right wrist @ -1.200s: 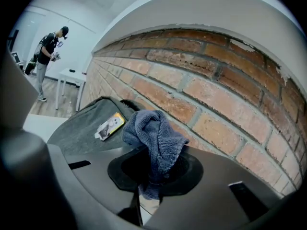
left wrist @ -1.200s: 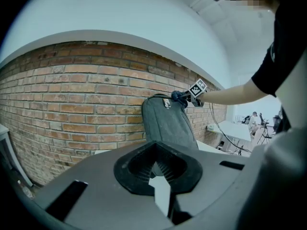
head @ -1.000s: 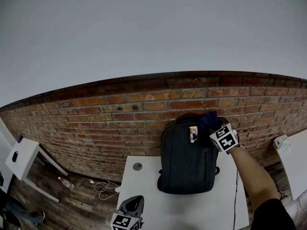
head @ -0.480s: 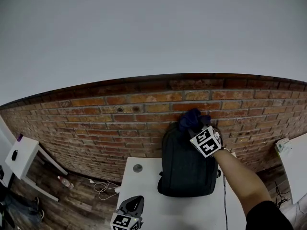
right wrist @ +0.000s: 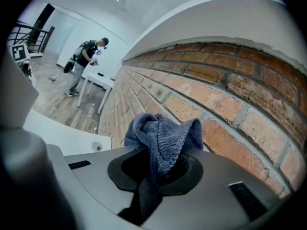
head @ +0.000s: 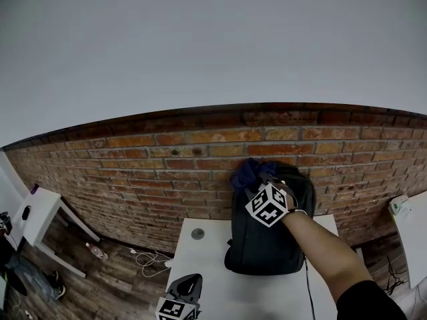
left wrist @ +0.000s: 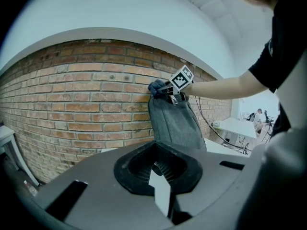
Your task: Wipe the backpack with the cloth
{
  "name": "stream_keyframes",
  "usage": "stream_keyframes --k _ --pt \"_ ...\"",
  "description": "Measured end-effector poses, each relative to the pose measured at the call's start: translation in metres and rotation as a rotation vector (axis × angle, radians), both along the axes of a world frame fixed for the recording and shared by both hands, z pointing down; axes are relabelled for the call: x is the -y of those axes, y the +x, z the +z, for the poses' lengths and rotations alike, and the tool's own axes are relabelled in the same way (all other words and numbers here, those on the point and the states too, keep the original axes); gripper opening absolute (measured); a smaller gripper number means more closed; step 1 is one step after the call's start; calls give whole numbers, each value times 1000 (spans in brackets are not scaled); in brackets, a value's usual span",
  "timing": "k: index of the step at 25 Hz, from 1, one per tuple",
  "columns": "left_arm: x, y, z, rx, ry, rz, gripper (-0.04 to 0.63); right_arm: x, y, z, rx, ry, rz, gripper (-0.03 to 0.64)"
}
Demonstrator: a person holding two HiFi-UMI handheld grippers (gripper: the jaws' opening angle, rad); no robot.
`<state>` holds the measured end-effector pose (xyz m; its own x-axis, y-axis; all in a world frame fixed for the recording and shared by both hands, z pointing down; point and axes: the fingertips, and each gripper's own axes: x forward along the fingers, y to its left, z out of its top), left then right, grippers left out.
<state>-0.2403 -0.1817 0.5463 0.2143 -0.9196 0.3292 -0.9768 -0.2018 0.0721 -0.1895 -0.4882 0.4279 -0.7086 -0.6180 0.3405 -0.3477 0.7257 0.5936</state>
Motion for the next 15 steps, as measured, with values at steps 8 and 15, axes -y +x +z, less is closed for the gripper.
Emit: stream_keyframes --k 8,15 --pt "-3 4 -6 19 17 -3 -18 12 19 -5 4 15 90 52" --pt "-4 15 -1 9 14 5 -18 49 90 -18 89 -61 255 52"
